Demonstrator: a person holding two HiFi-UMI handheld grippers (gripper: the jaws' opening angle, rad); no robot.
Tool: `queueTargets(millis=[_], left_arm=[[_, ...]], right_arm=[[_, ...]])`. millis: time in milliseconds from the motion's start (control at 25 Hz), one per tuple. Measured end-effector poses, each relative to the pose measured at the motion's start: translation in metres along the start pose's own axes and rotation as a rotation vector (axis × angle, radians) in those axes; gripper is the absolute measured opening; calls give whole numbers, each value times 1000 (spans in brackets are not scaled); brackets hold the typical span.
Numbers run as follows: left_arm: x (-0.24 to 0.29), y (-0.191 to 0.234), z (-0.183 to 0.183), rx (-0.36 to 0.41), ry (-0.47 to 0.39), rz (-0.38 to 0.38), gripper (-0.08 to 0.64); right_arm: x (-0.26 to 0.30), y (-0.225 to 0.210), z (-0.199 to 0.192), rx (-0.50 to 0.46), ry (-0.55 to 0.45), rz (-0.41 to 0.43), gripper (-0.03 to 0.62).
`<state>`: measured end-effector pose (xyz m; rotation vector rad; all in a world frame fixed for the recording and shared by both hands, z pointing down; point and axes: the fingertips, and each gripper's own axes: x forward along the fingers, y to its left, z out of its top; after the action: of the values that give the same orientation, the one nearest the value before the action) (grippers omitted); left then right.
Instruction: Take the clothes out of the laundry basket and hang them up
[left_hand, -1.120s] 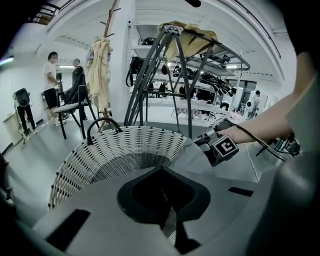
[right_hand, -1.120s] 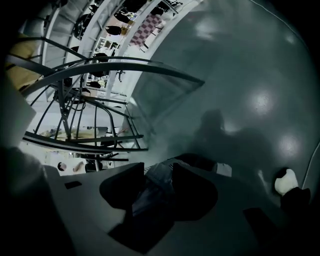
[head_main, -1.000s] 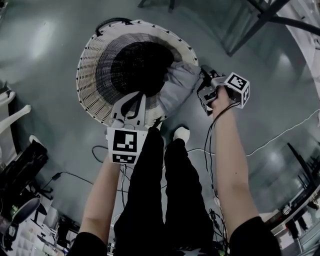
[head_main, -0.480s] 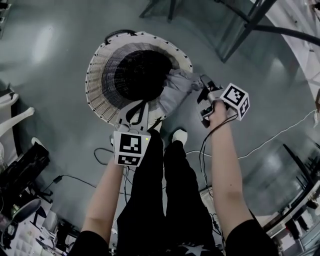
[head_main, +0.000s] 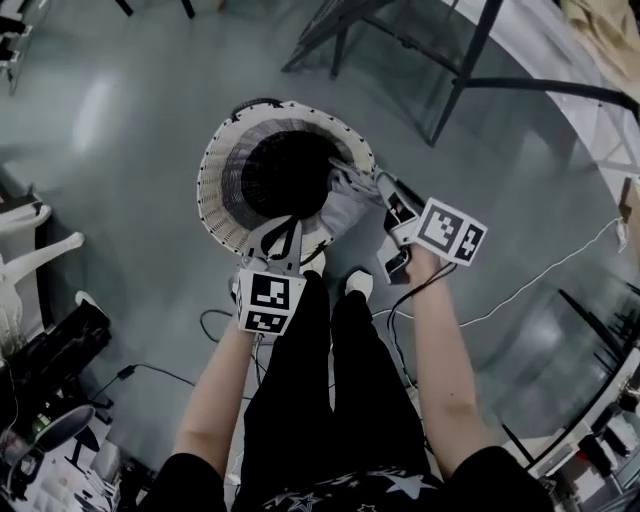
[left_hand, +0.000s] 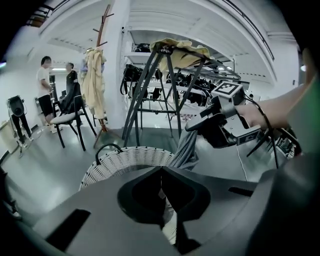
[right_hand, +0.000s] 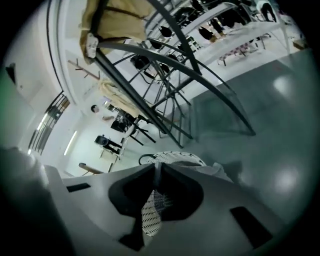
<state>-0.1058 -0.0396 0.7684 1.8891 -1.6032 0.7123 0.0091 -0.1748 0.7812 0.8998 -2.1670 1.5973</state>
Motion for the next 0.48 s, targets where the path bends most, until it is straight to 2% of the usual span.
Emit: queueTargets(millis=[480], left_arm=[[-39,19,50,33,-8,-24,18]], right_arm=[[-82,122,-2,-326,90,201,31]])
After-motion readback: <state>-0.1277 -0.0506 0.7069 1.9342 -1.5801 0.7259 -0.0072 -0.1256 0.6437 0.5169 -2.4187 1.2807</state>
